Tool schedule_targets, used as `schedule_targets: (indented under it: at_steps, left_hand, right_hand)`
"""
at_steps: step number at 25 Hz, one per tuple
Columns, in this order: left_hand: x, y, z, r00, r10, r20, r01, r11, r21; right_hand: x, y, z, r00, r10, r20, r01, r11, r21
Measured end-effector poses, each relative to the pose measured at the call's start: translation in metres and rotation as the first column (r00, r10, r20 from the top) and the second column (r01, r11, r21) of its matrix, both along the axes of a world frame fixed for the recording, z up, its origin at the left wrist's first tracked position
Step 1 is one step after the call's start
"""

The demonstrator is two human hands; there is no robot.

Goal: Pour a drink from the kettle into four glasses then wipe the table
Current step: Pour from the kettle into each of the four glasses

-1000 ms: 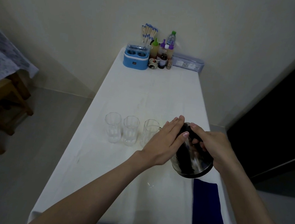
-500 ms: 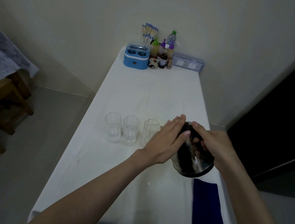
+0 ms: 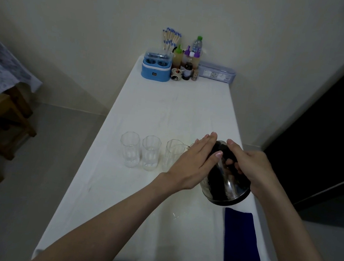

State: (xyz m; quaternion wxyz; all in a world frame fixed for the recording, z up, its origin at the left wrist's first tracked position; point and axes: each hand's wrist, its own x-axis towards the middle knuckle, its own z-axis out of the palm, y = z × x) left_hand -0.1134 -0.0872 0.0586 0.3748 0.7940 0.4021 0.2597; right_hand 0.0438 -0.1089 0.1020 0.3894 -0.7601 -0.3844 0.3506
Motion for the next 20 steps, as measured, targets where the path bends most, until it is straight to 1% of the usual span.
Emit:
schedule_targets:
  at_steps: [20]
  left_hand:
    - [-0.0010,0.0020,-0.0009,1.000,-0.008,-0.002,0.008,1.000,0.006]
  right_hand:
    - [-0.0027,0.0009,0.0037,1.000,0.000,0.025,0.000,1.000,-0.009]
